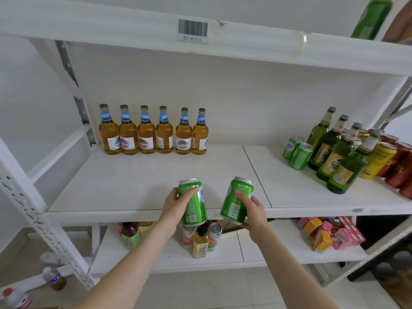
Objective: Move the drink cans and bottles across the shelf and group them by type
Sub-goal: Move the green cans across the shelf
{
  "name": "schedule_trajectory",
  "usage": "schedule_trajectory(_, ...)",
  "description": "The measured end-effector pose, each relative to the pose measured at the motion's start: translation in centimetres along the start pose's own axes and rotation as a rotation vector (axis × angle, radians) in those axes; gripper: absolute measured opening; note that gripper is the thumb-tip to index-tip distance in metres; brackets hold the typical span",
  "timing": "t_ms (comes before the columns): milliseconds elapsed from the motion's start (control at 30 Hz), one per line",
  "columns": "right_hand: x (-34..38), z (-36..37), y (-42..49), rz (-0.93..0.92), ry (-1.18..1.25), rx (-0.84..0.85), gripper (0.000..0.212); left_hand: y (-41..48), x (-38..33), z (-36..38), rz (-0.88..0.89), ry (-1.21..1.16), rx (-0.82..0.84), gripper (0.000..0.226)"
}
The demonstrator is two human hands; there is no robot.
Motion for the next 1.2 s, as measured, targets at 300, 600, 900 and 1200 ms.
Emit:
schedule_trajectory(300,2.9,-5.5,5.4,-0.028,-0.01,-0.003,0.029,3.5,-0.9,9.5,0.026,0.064,0.068,0.043)
schedule_trajectory(600,5.7,-12.7,12.0,-0.04,0.005,-0.015,0.026,6.9,-1.7,20.6,0.038,0.11,0.131,0.041)
schedule_trajectory(900,8.7,-21.0,17.4,-0.021,-0.009,0.046,0.026,7.2,-0.4,30.3,0.049,0.086,0.059,0.039)
schedule_trajectory(1200,10.5,-27.2,21.8,-0.01,-0.043,0.106,0.027,6.1,1.3,37.4,0.042,0.056,-0.017,0.042)
Point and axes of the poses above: each hand's wrist, its own y-axis towards the middle knuckle, its own z-axis out of the palm, x = y × z, the point moved 7 cm from there along y, towards the middle knuckle, and after that the axes turned 4 degrees about -x, right-handed, at the moved point
